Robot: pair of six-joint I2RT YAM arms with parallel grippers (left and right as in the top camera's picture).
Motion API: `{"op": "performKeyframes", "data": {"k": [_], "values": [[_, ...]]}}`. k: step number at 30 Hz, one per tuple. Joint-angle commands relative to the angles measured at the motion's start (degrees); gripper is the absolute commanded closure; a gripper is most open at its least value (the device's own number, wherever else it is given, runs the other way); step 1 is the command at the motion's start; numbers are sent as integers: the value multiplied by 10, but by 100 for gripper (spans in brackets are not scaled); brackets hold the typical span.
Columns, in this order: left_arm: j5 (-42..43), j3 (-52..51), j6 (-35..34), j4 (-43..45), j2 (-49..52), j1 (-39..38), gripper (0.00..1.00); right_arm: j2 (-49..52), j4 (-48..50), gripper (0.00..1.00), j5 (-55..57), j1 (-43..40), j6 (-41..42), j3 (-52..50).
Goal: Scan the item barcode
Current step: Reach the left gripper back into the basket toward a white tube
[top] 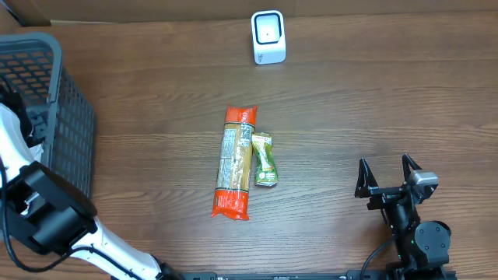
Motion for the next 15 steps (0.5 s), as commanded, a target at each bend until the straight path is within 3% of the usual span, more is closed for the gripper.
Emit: {"op": "performKeyframes", "data": {"k": [1,11,15], "values": [[-38,-3,20,-3,26,7,16,-6,4,0,0,-2,-2,-6],[-47,-4,30,4,84,8,13,-6,4,0,0,-2,-2,-6],[-47,-4,28,2,104,9,21,-6,4,0,0,-2,-2,-6]]}}
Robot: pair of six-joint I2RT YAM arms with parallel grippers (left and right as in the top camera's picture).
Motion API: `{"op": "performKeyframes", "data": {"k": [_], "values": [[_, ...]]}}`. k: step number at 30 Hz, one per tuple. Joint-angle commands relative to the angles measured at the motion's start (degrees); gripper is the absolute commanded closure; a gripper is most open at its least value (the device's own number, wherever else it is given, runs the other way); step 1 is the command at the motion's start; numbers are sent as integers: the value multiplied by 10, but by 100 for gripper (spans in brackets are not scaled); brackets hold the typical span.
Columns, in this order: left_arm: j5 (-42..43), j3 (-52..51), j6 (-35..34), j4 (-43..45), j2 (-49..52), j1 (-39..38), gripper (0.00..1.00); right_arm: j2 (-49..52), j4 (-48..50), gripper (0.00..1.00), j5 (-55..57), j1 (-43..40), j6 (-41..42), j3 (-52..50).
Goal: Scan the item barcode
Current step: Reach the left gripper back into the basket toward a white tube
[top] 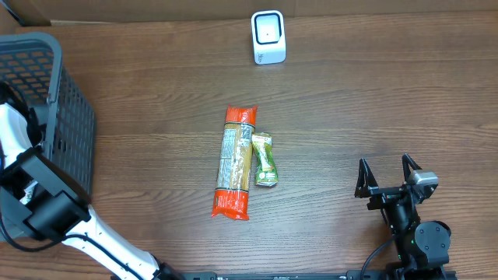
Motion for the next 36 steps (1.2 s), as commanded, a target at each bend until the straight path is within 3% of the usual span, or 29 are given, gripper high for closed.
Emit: {"op": "performKeyframes", "data": {"k": [1,8,12,21,22,24,30,36], "values": [[-7,-3,7,0,32,4,24,-6,4,0,0,-2,-2,-6],[-2,-3,-14,12,72,4,18,-6,4,0,0,-2,-2,-6],[28,-3,-14,11,96,4,20,-6,4,0,0,-2,-2,-6],[68,-3,-36,10,102,4,66,-6,4,0,0,-2,-2,-6],[78,-2,-45,4,102,4,80,-6,4,0,0,-2,-2,-6],[95,4,-53,-8,102,4,96,-6,4,0,0,-2,-2,-6],[122,99,-80,-89,101,2,96,-6,4,0,0,-2,-2,-6],[177,305,-109,-224,87,2,96,-6,4,0,0,-2,-2,-6]]}}
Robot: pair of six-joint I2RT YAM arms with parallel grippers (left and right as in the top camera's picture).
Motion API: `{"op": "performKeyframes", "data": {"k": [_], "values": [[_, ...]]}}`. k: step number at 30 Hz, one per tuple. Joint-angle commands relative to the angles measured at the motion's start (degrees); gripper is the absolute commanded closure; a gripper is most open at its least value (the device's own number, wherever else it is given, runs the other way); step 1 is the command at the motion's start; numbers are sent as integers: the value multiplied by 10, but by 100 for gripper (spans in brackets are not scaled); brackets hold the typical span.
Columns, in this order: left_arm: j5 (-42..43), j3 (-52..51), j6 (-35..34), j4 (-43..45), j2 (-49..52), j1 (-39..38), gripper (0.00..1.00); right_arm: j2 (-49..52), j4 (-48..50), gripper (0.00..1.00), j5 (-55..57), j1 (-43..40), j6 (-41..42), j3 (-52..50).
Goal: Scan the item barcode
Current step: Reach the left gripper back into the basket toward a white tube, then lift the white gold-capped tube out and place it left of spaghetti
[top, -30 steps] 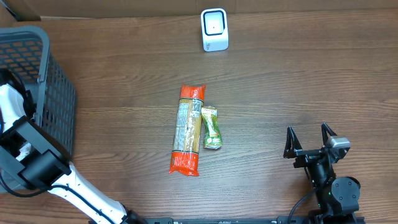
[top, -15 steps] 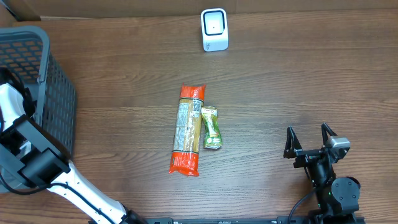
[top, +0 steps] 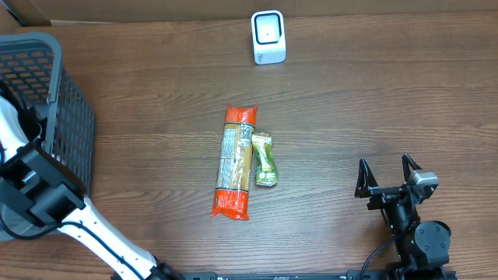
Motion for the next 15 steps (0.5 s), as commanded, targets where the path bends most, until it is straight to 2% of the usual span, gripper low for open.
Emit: {"op": "performKeyframes", "data": {"k": [1,9,15], "values": [[75,148,-35,-55,-21,-4,96,-6,4,0,0,-2,-3,-6],[95,372,-71,-153,-116,-24,96,-6,4,0,0,-2,-3,-6],[120,409,-73,-174,-247,-54,96,-6,4,0,0,-2,-3,-6]]}}
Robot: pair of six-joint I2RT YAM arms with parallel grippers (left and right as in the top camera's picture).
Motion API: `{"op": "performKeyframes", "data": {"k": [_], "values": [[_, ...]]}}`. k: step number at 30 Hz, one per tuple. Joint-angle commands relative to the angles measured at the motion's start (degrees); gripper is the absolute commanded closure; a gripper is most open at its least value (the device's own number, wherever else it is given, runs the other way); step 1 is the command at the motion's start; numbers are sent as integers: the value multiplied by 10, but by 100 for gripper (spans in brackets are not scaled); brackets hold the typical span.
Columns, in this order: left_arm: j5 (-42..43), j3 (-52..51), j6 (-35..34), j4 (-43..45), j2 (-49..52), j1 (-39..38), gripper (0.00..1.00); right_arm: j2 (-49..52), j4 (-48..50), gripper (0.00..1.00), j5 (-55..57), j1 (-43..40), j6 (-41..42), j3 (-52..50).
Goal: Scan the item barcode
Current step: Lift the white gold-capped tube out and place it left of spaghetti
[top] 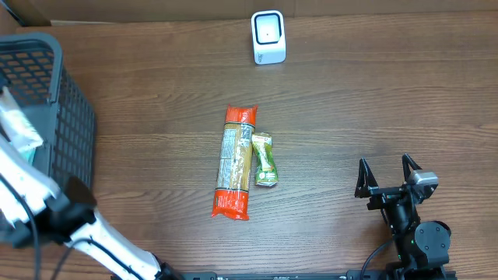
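Observation:
A white barcode scanner (268,36) stands at the table's far edge. A long orange pasta packet (233,173) lies mid-table with a small green packet (265,159) touching its right side. My right gripper (385,177) rests open and empty at the near right. My left arm (19,183) reaches up into the dark mesh basket (58,101) at the left. A white-and-teal thing (23,138) shows at the arm's end inside the basket. The left fingers are hidden, so their hold cannot be told.
The basket's tall wall stands along the left edge of the table. A cardboard edge (23,12) shows at the far left corner. Brown wooden tabletop (373,101) lies between the packets, the scanner and the right arm.
The left arm has shifted at the basket and its dark joint sits lower and further right. A white-and-teal thing now shows at the arm's end. The packets, scanner and right arm are unchanged.
Through every earlier moment the left arm stayed in the basket, shifting slightly, with only its white links and dark joint showing. Now a white-and-teal thing shows at its end. The right gripper stayed open and still, and the two packets never moved.

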Motion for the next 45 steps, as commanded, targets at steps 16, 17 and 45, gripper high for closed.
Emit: {"op": "performKeyframes", "data": {"k": [16,17,45], "values": [[119,-166,-34,-22,-235,-296,96,-6,4,0,0,-2,-2,-6],[116,-202,-35,-20,-234,-311,95,-6,4,0,0,-2,-2,-6],[3,-955,-178,580,-209,-472,43,-6,4,0,0,-2,-2,-6]]}}
